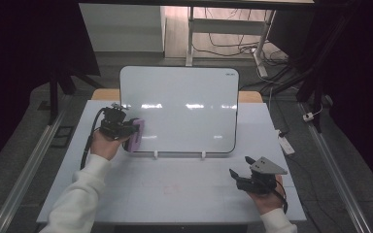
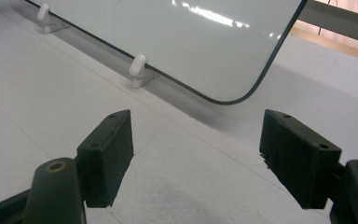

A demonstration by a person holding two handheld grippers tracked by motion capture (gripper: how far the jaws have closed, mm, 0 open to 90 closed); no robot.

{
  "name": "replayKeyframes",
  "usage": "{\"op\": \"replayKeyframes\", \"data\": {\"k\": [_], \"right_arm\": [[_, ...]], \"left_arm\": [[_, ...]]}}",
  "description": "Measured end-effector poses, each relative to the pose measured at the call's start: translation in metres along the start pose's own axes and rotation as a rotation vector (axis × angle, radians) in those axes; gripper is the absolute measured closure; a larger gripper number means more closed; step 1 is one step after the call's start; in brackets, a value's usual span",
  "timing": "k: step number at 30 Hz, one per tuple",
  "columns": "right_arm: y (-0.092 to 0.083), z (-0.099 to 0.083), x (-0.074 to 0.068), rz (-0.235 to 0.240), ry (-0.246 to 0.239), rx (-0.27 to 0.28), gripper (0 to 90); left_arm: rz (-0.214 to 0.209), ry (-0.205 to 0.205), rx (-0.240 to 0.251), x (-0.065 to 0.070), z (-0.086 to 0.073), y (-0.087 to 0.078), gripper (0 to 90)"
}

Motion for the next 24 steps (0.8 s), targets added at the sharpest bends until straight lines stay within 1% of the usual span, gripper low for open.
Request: {"op": "replayKeyframes", "data": {"k": [6,8,16,18,19,21,23,24], "right_arm": [[0.0,0.0,0.0,-0.004,-0.002,0.002,25.5],[0.0,0.0,0.0,-0.003,-0.001,0.002,25.5],[-0.001,0.001,0.0,-0.009,-0.003,0.006,25.5],[-0.001,0.001,0.0,-0.009,-0.002,0.006,25.5],[-0.001,0.001,0.0,-0.009,-0.003,0.007,25.5],[-0.001,0.001,0.0,-0.01,-0.003,0.009,25.5],[-0.002,0.001,0.001,-0.01,0.0,0.012,25.5],[-0.002,0.001,0.001,-0.01,0.003,0.015,25.5]], "left_arm": [[-0.003,-0.007,0.016,0.003,-0.006,0.003,61.7],[0.013,-0.007,0.037,0.002,-0.006,0.002,62.1],[0.035,-0.017,0.057,0.001,-0.012,0.002,61.4],[0.024,-0.021,0.059,0.002,-0.012,0.003,53.9],[0.01,-0.025,0.063,0.002,-0.012,0.003,50.2],[-0.012,-0.031,0.083,0.004,-0.011,0.001,47.2],[-0.005,-0.024,0.101,0.004,-0.009,-0.001,40.8],[-0.018,-0.025,0.114,0.005,-0.009,-0.003,39.6]]}}
Point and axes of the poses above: each handheld gripper's, and its own axes: y roughly forward along the jaws, z roughly out of its top, x roughly to its right, the point moved 8 cm from there along y, roughly forward along the jaws, and after that the axes turned 10 degrees about z, right-handed, at the moved point
